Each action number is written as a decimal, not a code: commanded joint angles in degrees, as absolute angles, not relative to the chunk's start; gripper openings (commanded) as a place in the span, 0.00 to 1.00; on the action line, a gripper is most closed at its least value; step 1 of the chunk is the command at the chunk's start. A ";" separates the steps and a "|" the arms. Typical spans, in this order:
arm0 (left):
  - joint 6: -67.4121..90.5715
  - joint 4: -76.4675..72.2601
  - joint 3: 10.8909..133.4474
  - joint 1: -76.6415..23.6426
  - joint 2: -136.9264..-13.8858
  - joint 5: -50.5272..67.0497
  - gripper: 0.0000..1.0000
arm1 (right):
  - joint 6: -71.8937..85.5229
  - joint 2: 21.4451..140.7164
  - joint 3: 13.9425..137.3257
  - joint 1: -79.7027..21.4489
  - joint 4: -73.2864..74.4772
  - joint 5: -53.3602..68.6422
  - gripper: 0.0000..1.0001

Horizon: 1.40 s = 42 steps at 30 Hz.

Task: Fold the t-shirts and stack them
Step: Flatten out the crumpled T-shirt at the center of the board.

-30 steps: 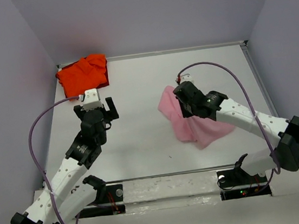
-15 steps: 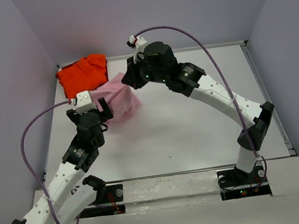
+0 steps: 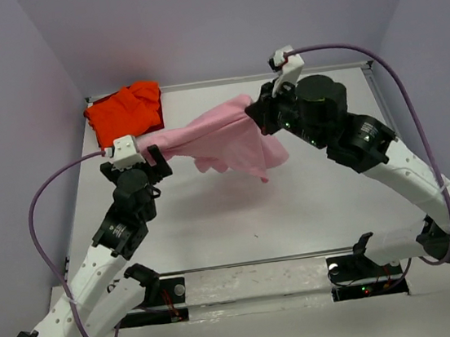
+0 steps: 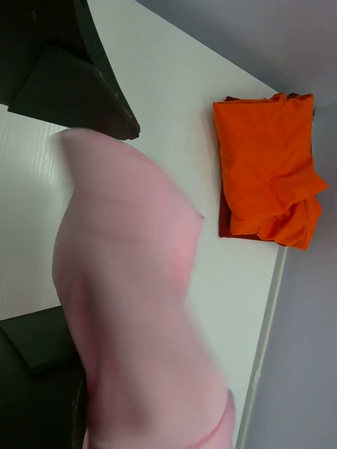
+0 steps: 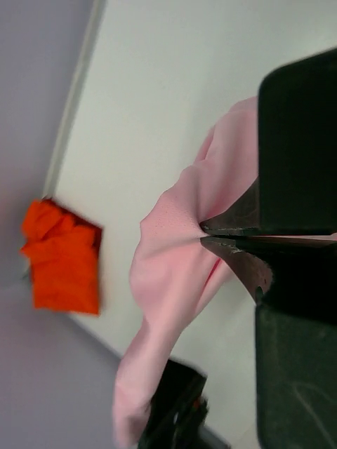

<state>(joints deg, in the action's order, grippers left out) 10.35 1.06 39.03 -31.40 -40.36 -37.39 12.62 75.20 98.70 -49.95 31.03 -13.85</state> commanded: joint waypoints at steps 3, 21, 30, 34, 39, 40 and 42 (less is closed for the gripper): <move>9.84 0.79 40.69 -30.76 -41.04 -38.59 0.99 | 15.03 76.28 82.37 -49.75 35.59 -33.74 0.00; 10.28 0.88 40.61 -30.67 -40.43 -39.64 0.99 | 17.75 81.04 71.56 -50.27 33.86 -20.49 0.68; 10.37 2.02 41.92 -30.76 -47.19 -31.47 0.99 | 21.53 78.93 63.82 -50.27 30.94 -14.77 0.67; 10.55 1.93 41.92 -30.76 -47.55 -29.27 0.99 | 24.08 73.24 59.34 -50.27 31.20 -17.13 0.66; 10.46 1.23 41.40 -30.67 -46.49 -29.45 0.99 | 29.96 63.91 53.80 -50.27 38.73 -23.72 0.66; 10.55 1.23 41.48 -30.67 -46.67 -29.18 0.99 | 31.01 62.59 53.18 -50.27 40.24 -25.47 0.66; 10.55 1.41 41.84 -30.67 -47.63 -28.57 0.99 | 32.68 59.16 50.90 -50.27 42.61 -24.45 0.66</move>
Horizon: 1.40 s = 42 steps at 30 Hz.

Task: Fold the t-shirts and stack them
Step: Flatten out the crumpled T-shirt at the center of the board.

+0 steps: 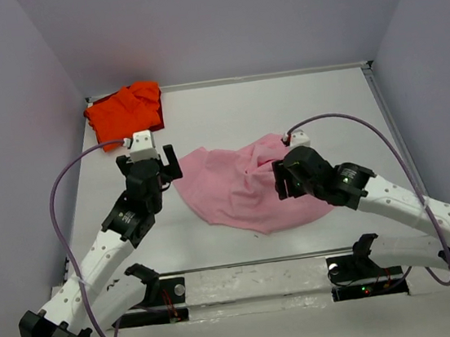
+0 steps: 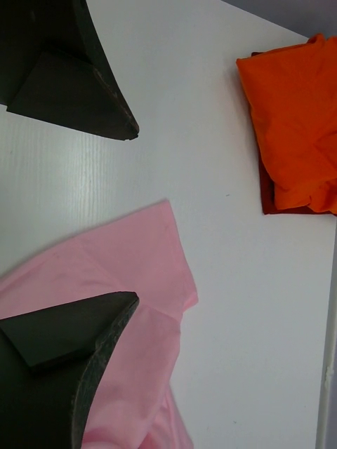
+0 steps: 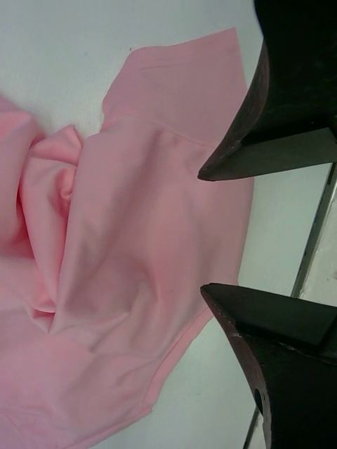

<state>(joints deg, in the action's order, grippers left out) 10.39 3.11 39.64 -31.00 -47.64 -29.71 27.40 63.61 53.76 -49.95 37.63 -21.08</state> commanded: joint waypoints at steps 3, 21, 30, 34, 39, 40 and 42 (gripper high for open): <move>10.55 1.67 42.19 -30.59 -48.42 -27.86 0.99 | 33.22 58.62 48.70 -50.27 41.67 -20.05 0.64; 10.55 2.02 42.10 -30.59 -48.87 -28.12 0.99 | 32.96 77.60 47.02 -56.16 27.34 -11.43 0.60; 10.46 2.11 42.10 -30.59 -48.52 -28.39 0.99 | 32.35 89.29 49.74 -57.92 22.33 -7.57 0.60; 10.55 2.20 42.01 -30.67 -48.25 -28.65 0.99 | 31.73 94.82 54.30 -58.54 20.48 -5.20 0.60; 10.55 2.20 42.01 -30.67 -47.64 -29.53 0.99 | 29.89 105.26 66.51 -59.58 19.69 -3.08 0.60; 10.55 2.20 42.01 -30.59 -47.38 -29.79 0.99 | 29.62 106.86 68.62 -59.59 19.77 -2.64 0.60; 10.55 2.28 41.92 -30.67 -46.93 -30.41 0.99 | 28.48 110.02 75.19 -59.59 19.78 -2.11 0.60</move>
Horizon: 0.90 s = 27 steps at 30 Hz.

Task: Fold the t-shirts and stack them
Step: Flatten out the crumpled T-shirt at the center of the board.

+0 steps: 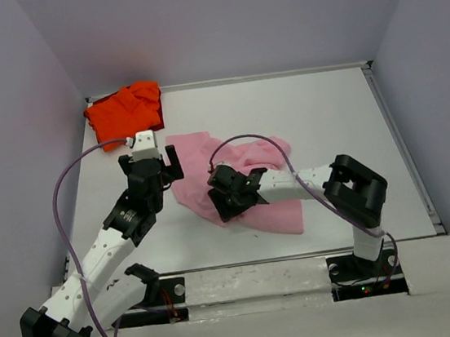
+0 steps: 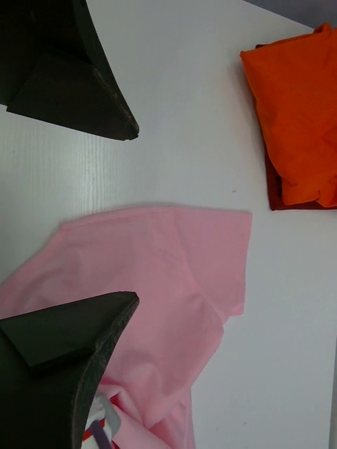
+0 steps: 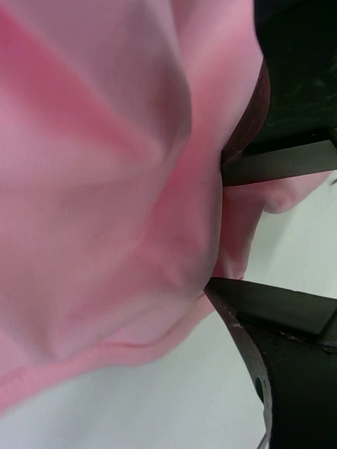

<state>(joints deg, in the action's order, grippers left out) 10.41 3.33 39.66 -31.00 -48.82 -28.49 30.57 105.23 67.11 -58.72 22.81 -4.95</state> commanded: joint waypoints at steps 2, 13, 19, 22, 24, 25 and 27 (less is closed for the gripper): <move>10.46 2.29 41.92 -30.59 -46.41 -31.20 0.99 | 26.91 115.56 80.39 -59.59 20.65 -1.41 0.60; 10.72 2.02 41.49 -30.23 -42.63 -36.03 0.99 | 24.26 136.13 116.25 -58.10 30.67 -1.50 0.63; 10.72 1.85 41.40 -30.06 -41.75 -36.30 0.99 | 23.91 141.85 130.16 -55.90 34.71 -1.58 0.63; 10.72 1.93 41.40 -29.97 -41.75 -36.39 0.99 | 22.07 138.80 130.09 -55.37 35.07 -2.54 0.64; 10.64 1.67 41.31 -29.88 -41.22 -36.39 0.99 | 21.27 133.54 125.53 -55.37 35.07 -4.65 0.64; 10.72 1.76 41.31 -29.88 -41.13 -36.39 0.99 | 20.75 133.51 123.42 -55.37 34.98 -5.53 0.64; 10.64 1.67 41.31 -29.88 -41.04 -36.30 0.99 | 19.95 126.85 118.85 -55.37 34.72 -7.72 0.64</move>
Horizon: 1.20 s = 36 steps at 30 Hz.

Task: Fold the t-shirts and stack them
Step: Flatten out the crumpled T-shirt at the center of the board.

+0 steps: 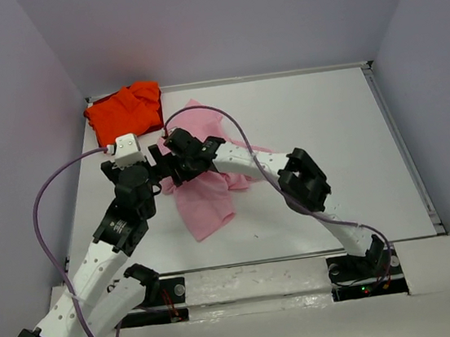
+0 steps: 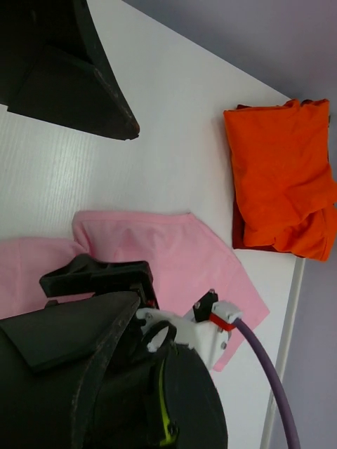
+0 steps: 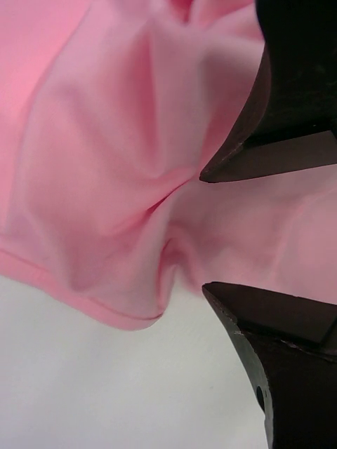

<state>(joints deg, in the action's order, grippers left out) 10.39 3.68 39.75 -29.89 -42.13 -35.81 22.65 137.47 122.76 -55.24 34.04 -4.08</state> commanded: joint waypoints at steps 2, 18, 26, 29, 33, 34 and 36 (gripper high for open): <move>10.55 1.58 41.40 -29.88 -41.13 -35.86 0.99 | 19.34 119.58 111.38 -55.37 33.58 -9.75 0.65; 20.49 8.34 45.35 -28.92 -52.21 -22.93 0.96 | 19.95 101.78 79.91 -50.45 28.04 -24.09 0.66; 17.49 5.63 42.72 -28.21 -46.93 -26.02 0.97 | 18.90 107.66 81.82 -50.45 21.45 -14.24 0.64; 17.49 6.24 42.89 -27.51 -47.37 -25.58 0.97 | 17.85 110.21 85.16 -50.98 20.83 -11.69 0.64; 17.40 5.89 42.71 -26.63 -47.46 -24.00 0.97 | 17.23 112.06 89.02 -51.68 20.92 -10.55 0.63; 17.32 5.80 42.63 -26.46 -47.46 -23.73 0.97 | 17.14 112.76 89.82 -52.20 20.92 -10.02 0.63; 17.14 5.80 42.71 -25.84 -47.72 -23.56 0.97 | 16.79 114.16 91.84 -52.21 20.92 -9.32 0.64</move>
<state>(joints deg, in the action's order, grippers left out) 18.11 8.12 43.09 -26.89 -47.77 -24.36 18.11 113.01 86.87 -51.16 24.84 -11.88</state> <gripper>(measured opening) 0.967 0.635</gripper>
